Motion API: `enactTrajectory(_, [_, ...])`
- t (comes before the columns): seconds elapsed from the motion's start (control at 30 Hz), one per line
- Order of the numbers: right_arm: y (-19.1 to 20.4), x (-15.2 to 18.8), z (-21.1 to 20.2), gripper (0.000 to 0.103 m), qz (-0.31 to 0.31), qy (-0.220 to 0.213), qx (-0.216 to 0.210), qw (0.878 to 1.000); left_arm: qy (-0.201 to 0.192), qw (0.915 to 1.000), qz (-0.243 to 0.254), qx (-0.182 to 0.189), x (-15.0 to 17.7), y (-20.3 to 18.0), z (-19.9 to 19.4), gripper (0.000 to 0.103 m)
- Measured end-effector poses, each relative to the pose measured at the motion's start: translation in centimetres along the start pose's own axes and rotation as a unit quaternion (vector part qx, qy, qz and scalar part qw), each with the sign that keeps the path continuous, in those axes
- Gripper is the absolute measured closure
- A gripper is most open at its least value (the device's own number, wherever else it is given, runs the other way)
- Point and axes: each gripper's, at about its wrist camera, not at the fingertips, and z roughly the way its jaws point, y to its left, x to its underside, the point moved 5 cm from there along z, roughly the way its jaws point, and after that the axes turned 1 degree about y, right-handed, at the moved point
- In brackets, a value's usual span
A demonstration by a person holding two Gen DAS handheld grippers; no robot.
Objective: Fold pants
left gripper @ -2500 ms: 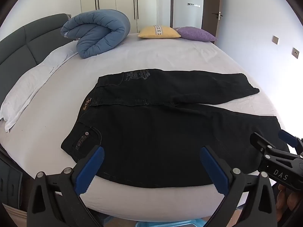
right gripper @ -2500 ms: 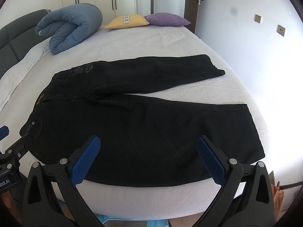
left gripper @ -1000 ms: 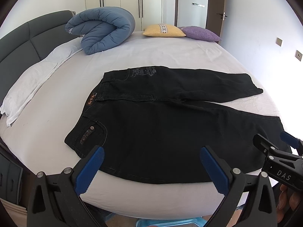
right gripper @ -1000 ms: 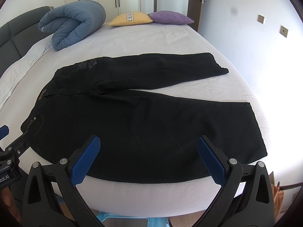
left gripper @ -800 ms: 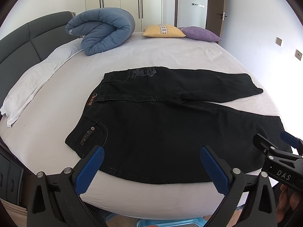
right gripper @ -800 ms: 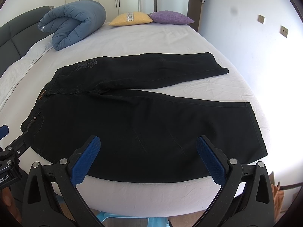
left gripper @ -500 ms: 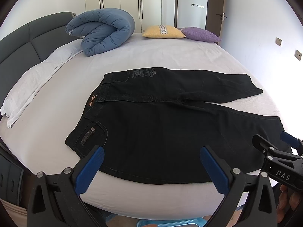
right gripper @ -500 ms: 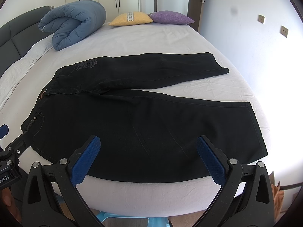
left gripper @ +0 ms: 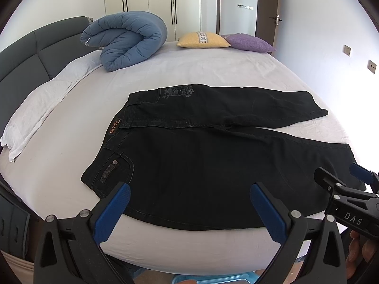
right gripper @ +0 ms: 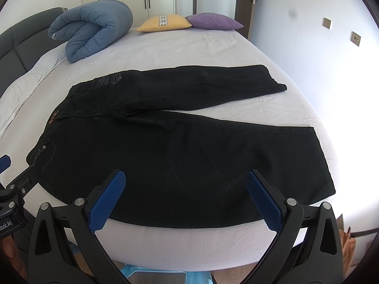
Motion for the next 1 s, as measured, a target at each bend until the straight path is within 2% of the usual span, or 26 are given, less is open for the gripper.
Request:
enactTrajectory(0.33, [0.6, 0.4, -0.1, 0.000, -0.002, 0.000, -0.001, 1.000, -0.002, 1.0000, 0.003, -0.002, -0.1, -0.3, -0.1, 0.000])
enactTrajectory(0.73, [1.0, 0.4, 0.3, 0.000, -0.007, 0.004, -0.007, 1.000, 0.002, 0.9997, 0.010, 0.021, -0.3, -0.3, 0.8, 0.000])
enactTrajectory(0.83, [1.1, -0.3, 0.5, 0.000, -0.020, 0.000, -0.034, 0.999, 0.010, 0.9993, 0.001, 0.036, -1.1, 0.4, 1.9, 0.000])
enactTrajectory(0.93, [1.3, -1.5, 0.7, 0.000, -0.034, -0.006, -0.070, 0.997, 0.010, 0.9989, 0.034, 0.031, -2.6, 0.9, 3.2, 0.000])
enactTrajectory(1.0, [1.5, -3.1, 0.8, 0.000, -0.046, -0.014, -0.115, 0.992, 0.003, 0.9982, 0.055, 0.021, -3.7, 1.4, 4.2, 0.000])
